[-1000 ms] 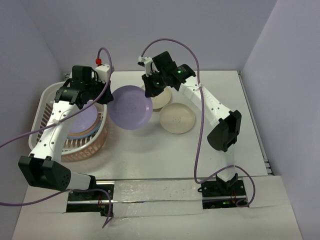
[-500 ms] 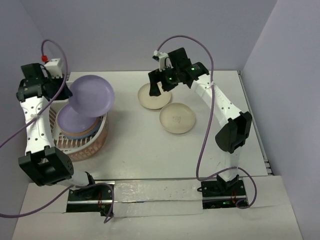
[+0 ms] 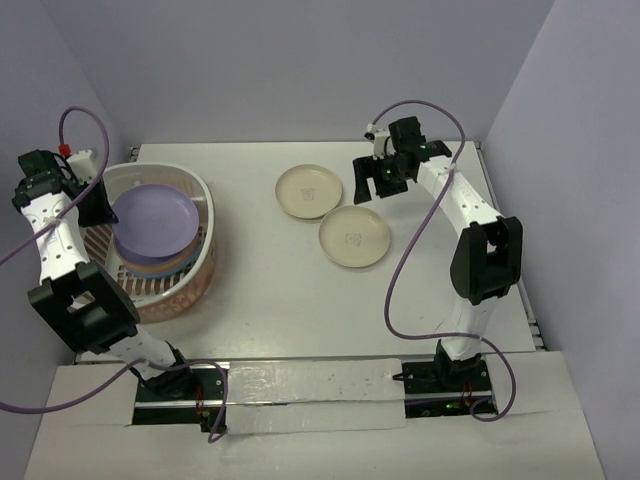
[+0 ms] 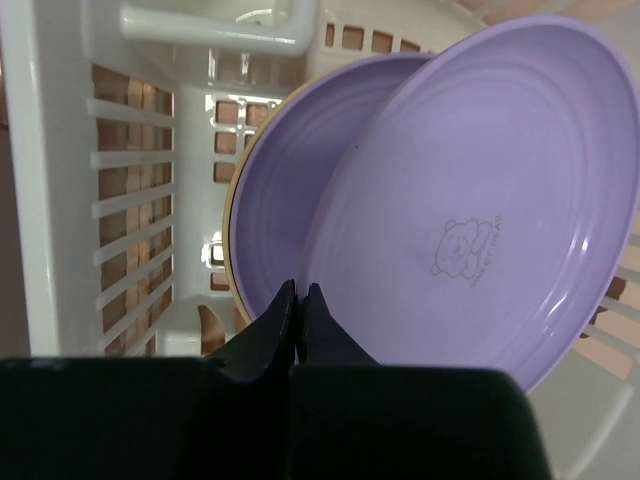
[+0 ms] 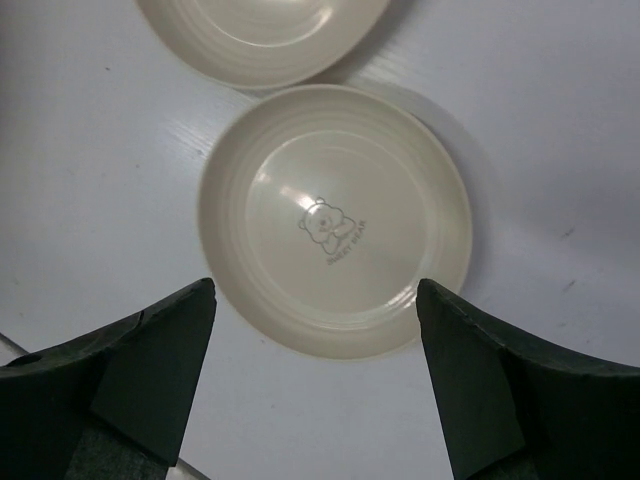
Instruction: Place the plates into the plastic bin on the countertop
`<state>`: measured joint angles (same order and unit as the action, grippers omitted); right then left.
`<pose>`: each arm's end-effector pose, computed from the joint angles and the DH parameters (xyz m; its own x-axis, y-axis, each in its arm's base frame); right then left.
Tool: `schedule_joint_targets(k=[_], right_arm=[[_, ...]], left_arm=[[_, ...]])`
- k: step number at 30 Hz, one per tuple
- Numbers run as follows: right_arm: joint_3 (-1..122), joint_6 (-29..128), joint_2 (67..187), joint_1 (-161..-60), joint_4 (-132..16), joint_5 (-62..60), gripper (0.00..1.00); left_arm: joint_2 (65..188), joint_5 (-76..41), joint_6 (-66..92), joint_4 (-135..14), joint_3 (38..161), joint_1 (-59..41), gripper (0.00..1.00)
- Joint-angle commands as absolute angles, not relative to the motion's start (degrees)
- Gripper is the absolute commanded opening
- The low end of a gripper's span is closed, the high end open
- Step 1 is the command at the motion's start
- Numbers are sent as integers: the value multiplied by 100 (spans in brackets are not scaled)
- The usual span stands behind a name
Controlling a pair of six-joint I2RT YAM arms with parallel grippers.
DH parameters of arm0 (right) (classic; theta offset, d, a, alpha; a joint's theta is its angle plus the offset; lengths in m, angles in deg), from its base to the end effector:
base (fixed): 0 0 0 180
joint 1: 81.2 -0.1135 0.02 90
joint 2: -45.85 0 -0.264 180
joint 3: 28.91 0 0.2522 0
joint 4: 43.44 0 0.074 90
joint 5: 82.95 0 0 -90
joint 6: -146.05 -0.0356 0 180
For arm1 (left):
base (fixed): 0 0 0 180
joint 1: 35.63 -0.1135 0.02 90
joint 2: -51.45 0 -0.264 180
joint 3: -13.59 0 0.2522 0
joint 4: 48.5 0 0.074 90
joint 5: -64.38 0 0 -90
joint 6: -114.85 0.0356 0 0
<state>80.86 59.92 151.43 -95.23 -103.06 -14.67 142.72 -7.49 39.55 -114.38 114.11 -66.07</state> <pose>0.3880 0.1105 0.2981 -0.7681 -0.2566 -0.5867 -0.4819 0.8350 0.2657 0.2936 0.1597 0.3279 -0.7812 -0.1793 -0.5980 -0.1403 0.9838 -0.1118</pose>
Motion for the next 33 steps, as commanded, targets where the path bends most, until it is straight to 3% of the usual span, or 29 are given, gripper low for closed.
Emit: schedule_joint_targets(k=[1, 4, 6, 8, 16, 24, 30, 33], right_arm=[[7932, 6229, 15178, -9465, -9973, -1121, 87], [7793, 6277, 15412, -9433, -9875, -921, 85], [7730, 6331, 15554, -9413, -9825, -791, 84], [7687, 6387, 15685, -9365, -9757, -675, 83], [7664, 6592, 16159, -9210, -9659, -429, 77], [7870, 6764, 16674, -9202, -9735, -349, 64], [8043, 6950, 17006, -9149, -9903, -575, 50], [8019, 7170, 16920, -9109, -10046, -721, 29]], left_arm=[[14276, -1070, 4040, -11271, 11340, -6613, 8], [14213, -1199, 4023, -11195, 11359, -6613, 48], [14147, -1149, 4018, -11175, 11463, -6604, 70], [14042, -946, 3997, -11160, 11606, -6598, 81], [13537, -581, 3752, -10736, 12146, -5539, 85], [13844, -235, 3174, -10464, 12447, -4351, 85], [14081, -75, 2836, -10214, 12356, -3609, 85], [14041, -275, 2775, -10060, 12177, -3150, 84]])
